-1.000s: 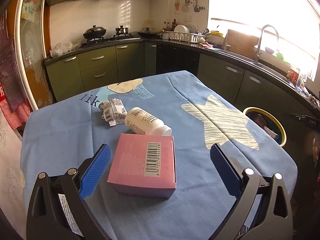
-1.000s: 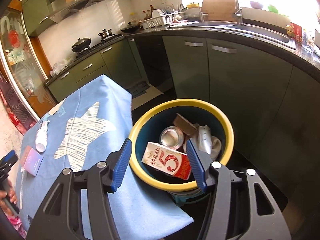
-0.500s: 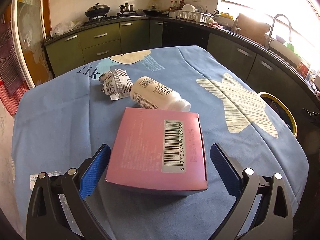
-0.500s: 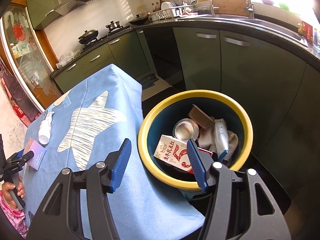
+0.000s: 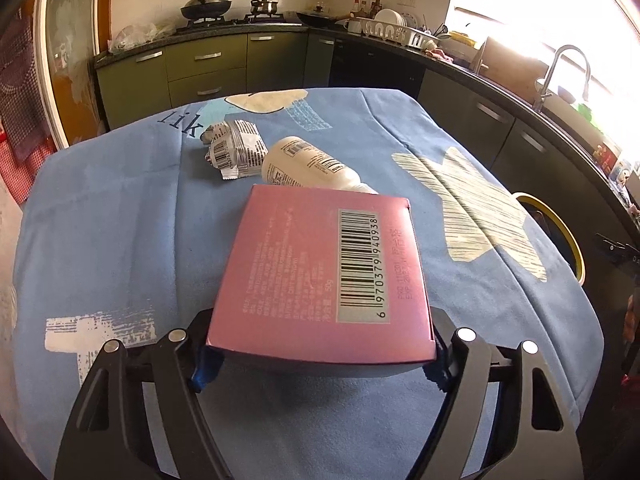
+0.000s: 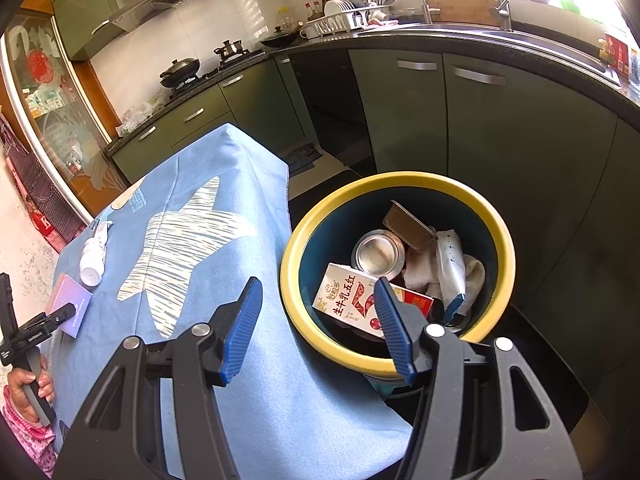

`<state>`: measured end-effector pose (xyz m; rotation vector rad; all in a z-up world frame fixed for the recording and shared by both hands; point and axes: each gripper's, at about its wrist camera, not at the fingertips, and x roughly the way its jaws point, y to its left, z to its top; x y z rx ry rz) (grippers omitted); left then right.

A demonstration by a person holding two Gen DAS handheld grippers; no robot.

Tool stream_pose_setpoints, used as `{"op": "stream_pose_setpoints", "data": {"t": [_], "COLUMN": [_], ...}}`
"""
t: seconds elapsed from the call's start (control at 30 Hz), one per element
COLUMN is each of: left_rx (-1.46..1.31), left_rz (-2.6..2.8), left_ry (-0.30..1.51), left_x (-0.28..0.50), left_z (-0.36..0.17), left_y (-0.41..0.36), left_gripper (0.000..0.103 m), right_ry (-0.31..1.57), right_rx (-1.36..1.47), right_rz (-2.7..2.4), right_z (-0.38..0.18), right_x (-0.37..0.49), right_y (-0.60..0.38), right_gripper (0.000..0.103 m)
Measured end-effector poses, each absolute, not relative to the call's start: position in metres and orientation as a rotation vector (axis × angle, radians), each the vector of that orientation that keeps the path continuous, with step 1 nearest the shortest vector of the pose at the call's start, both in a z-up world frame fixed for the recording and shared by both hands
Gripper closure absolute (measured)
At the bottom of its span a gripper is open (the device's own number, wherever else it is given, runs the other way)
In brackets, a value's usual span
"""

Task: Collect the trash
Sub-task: 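Carry the pink box over the bin and drop it in with the left gripper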

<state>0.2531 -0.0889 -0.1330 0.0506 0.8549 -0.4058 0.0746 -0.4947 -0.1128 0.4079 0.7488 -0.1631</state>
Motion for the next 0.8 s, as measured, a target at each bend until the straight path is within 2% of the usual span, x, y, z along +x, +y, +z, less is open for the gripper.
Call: {"op": "stream_pose_setpoints", "data": {"t": [0.4, 0.6, 0.8], "left_rx": [0.128, 0.163, 0.249], "left_rz": [-0.611, -0.806, -0.964], "left_ry": [0.736, 0.759, 0.779], "left_x": [0.201, 0.202, 0.206], "left_z": [-0.056, -0.036, -0.039], "left_y": [-0.163, -0.245, -0.343], "left_gripper": [0.026, 0.026, 0.026], "right_ry": [0.686, 0.655, 0.647], "right_rx": [0.456, 0.517, 0.565], "right_rz": [-0.255, -0.333, -0.387], "right_z": [-0.112, -0.118, -0.130], "right_x": [0.051, 0.026, 0.007], "right_y": [-0.528, -0.563, -0.591], "right_gripper": [0.048, 0.047, 0.046]}}
